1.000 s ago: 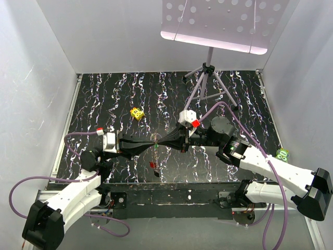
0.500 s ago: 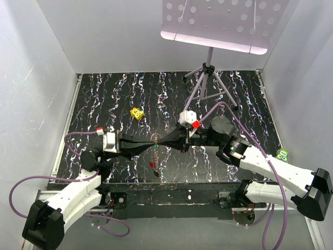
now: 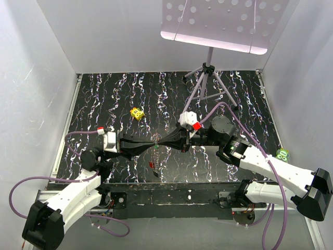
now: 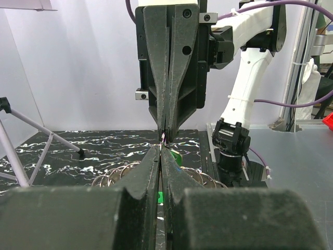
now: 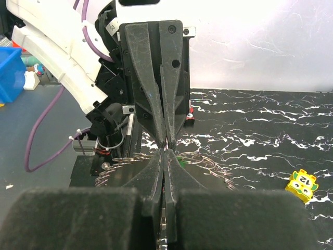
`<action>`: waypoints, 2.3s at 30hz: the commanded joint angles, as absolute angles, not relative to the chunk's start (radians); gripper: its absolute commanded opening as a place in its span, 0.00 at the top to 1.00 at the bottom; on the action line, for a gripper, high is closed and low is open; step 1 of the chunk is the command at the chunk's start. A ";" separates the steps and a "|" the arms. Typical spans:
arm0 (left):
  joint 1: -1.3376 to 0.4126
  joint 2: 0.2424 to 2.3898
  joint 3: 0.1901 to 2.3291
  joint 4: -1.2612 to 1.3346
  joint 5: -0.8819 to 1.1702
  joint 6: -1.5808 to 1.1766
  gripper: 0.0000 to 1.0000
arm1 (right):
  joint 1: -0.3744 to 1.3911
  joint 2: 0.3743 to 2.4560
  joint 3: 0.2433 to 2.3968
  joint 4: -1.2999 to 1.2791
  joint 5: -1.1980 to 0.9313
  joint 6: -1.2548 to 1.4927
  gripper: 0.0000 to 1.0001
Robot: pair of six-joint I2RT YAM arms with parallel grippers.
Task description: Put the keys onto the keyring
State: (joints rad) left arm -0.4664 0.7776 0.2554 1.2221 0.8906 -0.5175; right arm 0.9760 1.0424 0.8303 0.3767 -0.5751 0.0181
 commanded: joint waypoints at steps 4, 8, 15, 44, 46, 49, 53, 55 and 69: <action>-0.456 0.752 0.279 1.223 0.859 -0.529 1.00 | 0.976 1.028 0.844 0.445 -0.604 -0.040 0.99; -0.453 0.756 0.287 1.215 0.856 -0.541 1.00 | 0.974 1.023 0.831 0.437 -0.632 -0.074 0.99; -0.443 0.758 0.301 1.183 0.854 -0.554 1.00 | 0.976 1.014 0.818 0.426 -0.658 -0.123 0.99; -0.428 0.781 0.314 1.258 0.693 -0.733 1.00 | 0.992 1.029 0.781 0.305 -0.627 -0.310 0.99; -0.428 0.782 0.304 1.276 0.681 -0.738 1.00 | 0.996 1.035 0.775 0.324 -0.603 -0.304 0.99; -0.428 0.788 0.290 1.287 0.666 -0.745 1.00 | 1.002 1.052 0.775 0.344 -0.598 -0.311 0.99; -0.428 0.781 0.270 1.299 0.650 -0.749 1.00 | 1.008 1.066 0.779 0.350 -0.583 -0.318 0.99; -0.428 0.769 0.259 1.290 0.641 -0.739 1.00 | 1.008 1.068 0.781 0.356 -0.583 -0.307 0.99; -0.428 0.693 0.209 1.259 0.704 -0.661 1.00 | 0.941 1.000 0.873 0.270 -0.632 -0.120 0.44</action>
State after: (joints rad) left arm -0.4339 0.7105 0.2081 1.2129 0.6960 -0.6914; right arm 0.9924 1.0401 0.7967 0.2729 -0.6113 -0.2569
